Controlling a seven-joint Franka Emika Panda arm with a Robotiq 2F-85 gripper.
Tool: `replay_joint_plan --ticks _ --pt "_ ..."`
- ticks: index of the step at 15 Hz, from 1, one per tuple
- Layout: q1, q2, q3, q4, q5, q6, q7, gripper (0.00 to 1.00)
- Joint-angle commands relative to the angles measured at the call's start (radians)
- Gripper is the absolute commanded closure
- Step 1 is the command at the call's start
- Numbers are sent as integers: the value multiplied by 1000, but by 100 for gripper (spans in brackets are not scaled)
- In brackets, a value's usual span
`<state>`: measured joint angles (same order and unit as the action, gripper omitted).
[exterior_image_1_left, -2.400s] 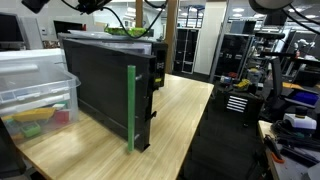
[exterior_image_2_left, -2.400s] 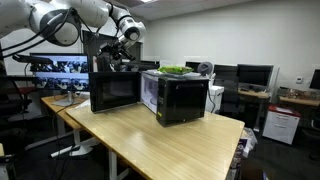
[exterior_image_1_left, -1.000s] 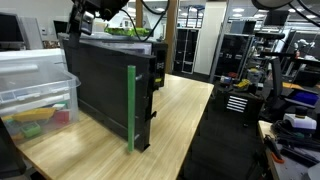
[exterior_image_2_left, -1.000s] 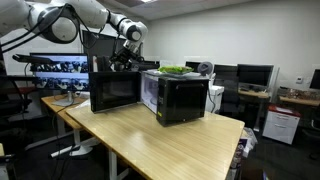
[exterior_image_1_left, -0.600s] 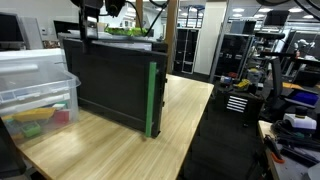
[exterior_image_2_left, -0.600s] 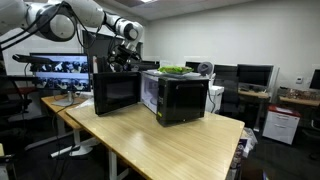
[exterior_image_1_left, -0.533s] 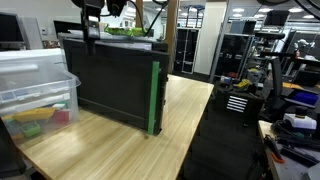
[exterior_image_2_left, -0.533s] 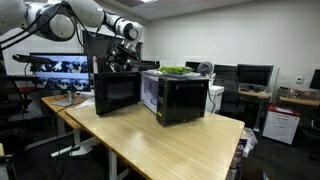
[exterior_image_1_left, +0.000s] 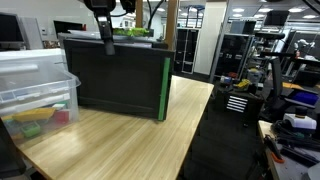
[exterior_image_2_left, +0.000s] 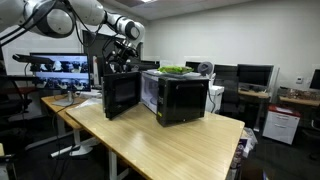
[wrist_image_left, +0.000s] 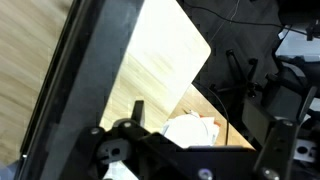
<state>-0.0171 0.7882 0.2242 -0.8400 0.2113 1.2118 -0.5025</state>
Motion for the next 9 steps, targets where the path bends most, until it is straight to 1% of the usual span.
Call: replay_joint_plan --ticks 1,7,8,9 --pt "-36 -79 -24 -163 29 -4 103 0" --pt "-95 -151 -62 -384 75 33 212 0" --pt "-94 -169 -93 -423 94 36 224 0" --pt "-98 -187 -106 -456 104 42 238 0"
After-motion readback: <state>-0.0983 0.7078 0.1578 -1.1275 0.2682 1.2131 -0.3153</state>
